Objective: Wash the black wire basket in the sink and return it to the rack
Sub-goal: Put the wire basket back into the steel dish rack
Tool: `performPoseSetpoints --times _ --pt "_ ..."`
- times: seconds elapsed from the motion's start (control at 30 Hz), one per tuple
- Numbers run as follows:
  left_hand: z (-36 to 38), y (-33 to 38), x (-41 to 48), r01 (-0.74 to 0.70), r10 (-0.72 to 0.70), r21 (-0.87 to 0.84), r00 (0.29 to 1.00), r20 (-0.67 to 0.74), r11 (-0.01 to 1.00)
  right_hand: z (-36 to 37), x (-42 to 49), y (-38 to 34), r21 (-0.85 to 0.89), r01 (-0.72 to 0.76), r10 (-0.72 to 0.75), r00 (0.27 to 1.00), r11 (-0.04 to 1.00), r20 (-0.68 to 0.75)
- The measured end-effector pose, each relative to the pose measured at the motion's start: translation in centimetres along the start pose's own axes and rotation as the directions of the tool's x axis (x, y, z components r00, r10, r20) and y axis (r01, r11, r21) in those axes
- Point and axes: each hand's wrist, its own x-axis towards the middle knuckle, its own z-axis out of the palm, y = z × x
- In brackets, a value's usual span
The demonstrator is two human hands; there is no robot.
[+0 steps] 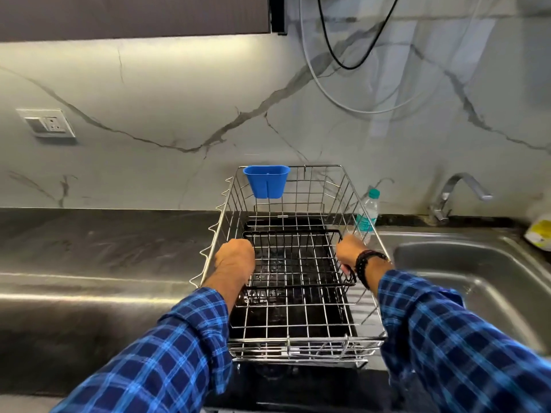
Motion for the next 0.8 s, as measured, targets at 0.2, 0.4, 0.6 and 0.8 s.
performPoseSetpoints --times 0.2,0.4,0.6,0.8 --pt "1.1 0.1 0.9 -0.026 0.026 0.042 0.999 -0.021 0.999 0.9 1.5 1.0 0.117 -0.080 0.081 0.997 0.990 0.003" --pt "0.6 0.3 0.4 -0.048 0.052 0.073 0.997 -0.056 0.996 0.7 0.0 0.5 0.014 0.009 -0.008 1.000 1.000 -0.017" --pt "-1.7 1.3 -2.8 -0.097 0.092 -0.012 0.970 -0.226 0.995 -1.2 -3.1 -0.8 -0.212 0.179 -0.176 0.984 0.961 0.033" --pt "-2.5 2.7 -8.1 -0.186 0.166 -0.025 0.921 -0.352 0.982 -2.4 -7.5 -0.6 -0.270 0.399 -0.396 0.916 0.876 0.070"
